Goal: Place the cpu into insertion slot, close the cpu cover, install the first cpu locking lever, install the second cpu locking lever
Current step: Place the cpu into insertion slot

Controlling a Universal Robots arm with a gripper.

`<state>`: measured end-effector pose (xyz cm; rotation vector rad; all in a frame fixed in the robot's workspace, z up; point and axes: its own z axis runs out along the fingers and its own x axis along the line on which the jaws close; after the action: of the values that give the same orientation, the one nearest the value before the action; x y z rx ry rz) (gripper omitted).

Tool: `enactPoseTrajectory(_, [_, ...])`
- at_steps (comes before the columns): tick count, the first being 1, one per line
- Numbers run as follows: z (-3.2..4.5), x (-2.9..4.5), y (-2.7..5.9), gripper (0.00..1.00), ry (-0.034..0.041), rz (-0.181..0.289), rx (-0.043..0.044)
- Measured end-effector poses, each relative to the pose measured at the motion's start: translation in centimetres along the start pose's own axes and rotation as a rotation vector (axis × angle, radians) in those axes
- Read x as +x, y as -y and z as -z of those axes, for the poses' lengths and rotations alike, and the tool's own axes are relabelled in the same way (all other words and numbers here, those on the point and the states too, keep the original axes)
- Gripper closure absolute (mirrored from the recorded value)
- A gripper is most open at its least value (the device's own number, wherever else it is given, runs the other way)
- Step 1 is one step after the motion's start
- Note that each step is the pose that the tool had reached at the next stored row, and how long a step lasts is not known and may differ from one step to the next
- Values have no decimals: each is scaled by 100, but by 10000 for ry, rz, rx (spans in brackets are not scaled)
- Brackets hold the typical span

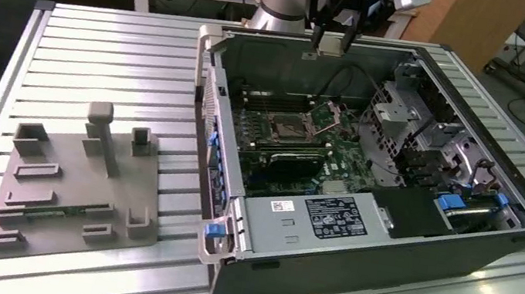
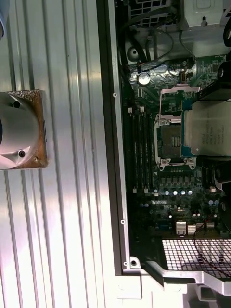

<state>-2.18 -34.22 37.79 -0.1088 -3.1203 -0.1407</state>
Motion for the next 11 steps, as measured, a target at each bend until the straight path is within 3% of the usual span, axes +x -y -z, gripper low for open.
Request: enactPoseTrajectory(11, [0,0,0,46,5,-62,-1])
